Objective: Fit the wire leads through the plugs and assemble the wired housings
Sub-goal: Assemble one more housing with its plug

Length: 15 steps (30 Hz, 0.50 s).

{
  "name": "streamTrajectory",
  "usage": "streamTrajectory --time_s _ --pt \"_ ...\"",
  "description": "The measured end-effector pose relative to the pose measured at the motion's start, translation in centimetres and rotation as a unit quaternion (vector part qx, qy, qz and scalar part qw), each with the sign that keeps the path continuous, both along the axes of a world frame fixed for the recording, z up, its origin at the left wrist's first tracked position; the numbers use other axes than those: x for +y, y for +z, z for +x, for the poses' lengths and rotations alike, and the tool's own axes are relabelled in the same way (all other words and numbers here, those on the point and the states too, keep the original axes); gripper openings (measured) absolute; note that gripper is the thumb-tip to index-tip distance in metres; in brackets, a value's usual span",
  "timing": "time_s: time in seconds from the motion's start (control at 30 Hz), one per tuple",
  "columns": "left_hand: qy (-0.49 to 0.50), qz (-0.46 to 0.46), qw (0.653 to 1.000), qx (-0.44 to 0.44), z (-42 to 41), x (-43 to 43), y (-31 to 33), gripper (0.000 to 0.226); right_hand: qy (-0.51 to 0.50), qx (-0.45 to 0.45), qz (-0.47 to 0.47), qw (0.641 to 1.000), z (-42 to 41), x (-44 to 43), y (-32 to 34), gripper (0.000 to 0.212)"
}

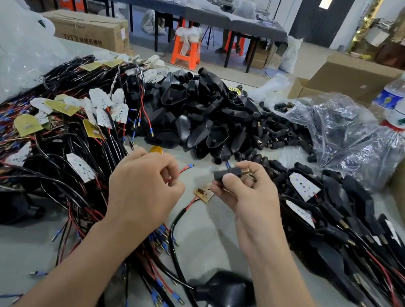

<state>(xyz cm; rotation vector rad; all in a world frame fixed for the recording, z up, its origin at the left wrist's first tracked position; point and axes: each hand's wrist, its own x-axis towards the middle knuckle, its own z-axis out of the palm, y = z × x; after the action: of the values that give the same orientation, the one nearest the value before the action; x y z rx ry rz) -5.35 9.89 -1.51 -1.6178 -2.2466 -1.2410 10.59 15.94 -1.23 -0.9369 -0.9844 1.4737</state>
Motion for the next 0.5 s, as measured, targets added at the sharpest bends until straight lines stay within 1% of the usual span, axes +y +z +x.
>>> streamTrajectory --time_s 0.07,0.17,0.23,0.33,0.43,0.5 --pt "-0.013 0.001 1.0 -0.02 0.0 -0.1 0.0 0.021 0.006 -0.001 0.005 1.0 -0.1 -0.2 0.0 0.024" --pt "-0.036 0.016 0.998 -0.056 -0.2 -0.1 0.0 0.031 0.015 -0.009 0.011 1.0 -0.1 -0.4 -0.1 0.025" --pt "-0.043 0.013 0.995 -0.086 -0.3 0.1 0.1 0.034 0.023 -0.014 0.015 1.0 -0.1 -0.4 0.0 0.025" --pt "-0.045 0.009 0.991 -0.125 -0.1 0.4 -0.1 0.035 0.083 0.017 0.012 0.996 0.1 -0.6 0.3 0.028" --pt "-0.071 0.018 0.977 -0.199 -0.1 0.7 -0.1 0.038 0.161 -0.012 0.041 0.986 0.2 -1.3 0.5 0.033" --pt "-0.112 0.013 0.964 -0.242 0.0 0.7 0.1 0.042 0.164 -0.01 0.044 0.985 -0.1 -1.6 0.4 0.031"
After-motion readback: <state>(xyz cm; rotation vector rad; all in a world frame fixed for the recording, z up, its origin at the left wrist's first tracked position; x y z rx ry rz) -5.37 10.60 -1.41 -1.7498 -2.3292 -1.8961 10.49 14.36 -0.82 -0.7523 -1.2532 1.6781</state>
